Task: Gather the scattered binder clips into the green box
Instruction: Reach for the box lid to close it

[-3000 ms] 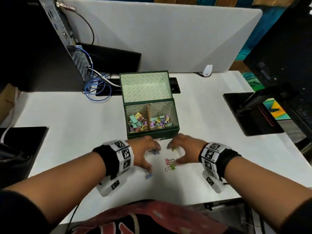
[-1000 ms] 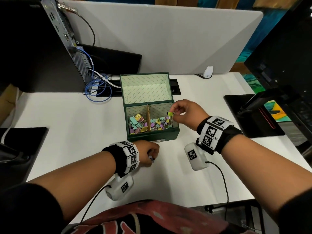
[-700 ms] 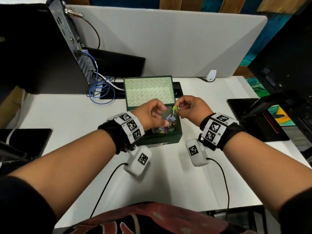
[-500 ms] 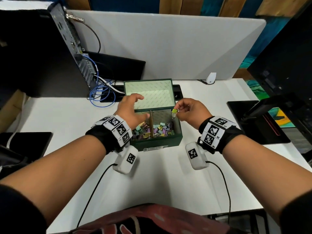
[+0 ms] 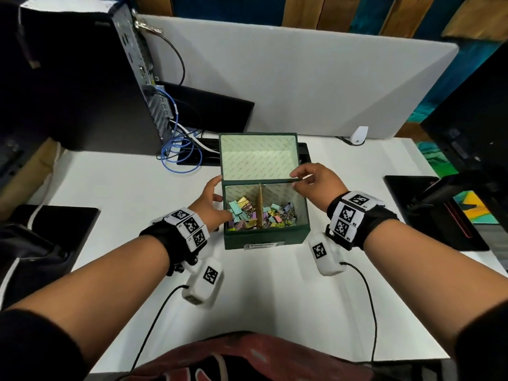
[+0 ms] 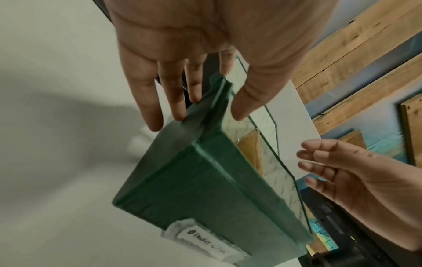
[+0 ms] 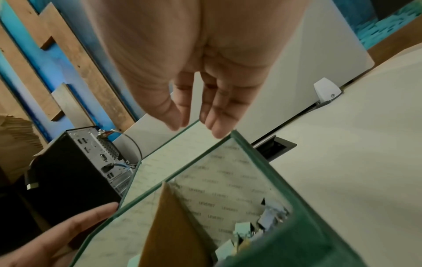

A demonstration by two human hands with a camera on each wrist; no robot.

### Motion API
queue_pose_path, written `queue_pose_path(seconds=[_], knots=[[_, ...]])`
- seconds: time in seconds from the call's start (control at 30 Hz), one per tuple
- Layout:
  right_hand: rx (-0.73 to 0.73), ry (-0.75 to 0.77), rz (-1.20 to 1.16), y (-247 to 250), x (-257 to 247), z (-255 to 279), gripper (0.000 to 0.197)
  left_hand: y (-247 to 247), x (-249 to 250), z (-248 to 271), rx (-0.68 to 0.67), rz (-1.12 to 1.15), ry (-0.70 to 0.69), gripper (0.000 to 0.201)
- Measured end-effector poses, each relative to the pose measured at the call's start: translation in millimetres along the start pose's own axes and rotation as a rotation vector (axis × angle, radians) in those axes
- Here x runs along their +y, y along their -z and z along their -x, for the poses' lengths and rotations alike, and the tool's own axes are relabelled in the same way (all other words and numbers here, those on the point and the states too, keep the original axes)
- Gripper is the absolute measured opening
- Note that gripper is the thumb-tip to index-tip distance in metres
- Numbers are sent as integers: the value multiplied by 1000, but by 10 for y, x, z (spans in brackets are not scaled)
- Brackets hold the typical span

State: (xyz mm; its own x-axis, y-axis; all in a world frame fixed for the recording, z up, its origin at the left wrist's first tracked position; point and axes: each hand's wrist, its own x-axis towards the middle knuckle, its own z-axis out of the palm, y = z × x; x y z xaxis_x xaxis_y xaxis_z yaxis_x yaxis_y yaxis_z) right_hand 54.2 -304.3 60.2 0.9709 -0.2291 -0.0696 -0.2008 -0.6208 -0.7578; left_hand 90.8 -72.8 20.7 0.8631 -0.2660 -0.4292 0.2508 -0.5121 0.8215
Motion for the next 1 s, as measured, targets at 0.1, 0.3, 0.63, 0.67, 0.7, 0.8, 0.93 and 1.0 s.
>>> queue_pose_path(seconds=[0.1, 0.3, 0.63, 0.67, 0.7, 0.8, 0.93, 1.0], knots=[[41, -15, 10, 34, 14, -105, 21, 2, 22, 30, 1, -5, -14, 93], [4, -129, 27, 97, -4, -201, 59, 152, 0, 68, -105, -36, -13, 92], [-117, -405, -397, 79, -87, -315, 86, 197, -67, 113, -207, 20, 22, 95], [-138, -424, -434, 84, -87, -319, 82, 188, -71, 119, -203, 24, 23, 95], [-148, -432, -454, 90, -81, -319, 77, 174, -69, 126, -204, 33, 26, 95], [-66, -418, -541, 113, -92, -325, 75, 130, -92, 164, -183, 95, 35, 97], [40, -277, -621, 311, -254, -324, 68, 136, -104, 184, -115, 238, 100, 77], [14, -163, -534, 421, -333, -212, 47, 179, -78, 181, -72, 404, 185, 59]])
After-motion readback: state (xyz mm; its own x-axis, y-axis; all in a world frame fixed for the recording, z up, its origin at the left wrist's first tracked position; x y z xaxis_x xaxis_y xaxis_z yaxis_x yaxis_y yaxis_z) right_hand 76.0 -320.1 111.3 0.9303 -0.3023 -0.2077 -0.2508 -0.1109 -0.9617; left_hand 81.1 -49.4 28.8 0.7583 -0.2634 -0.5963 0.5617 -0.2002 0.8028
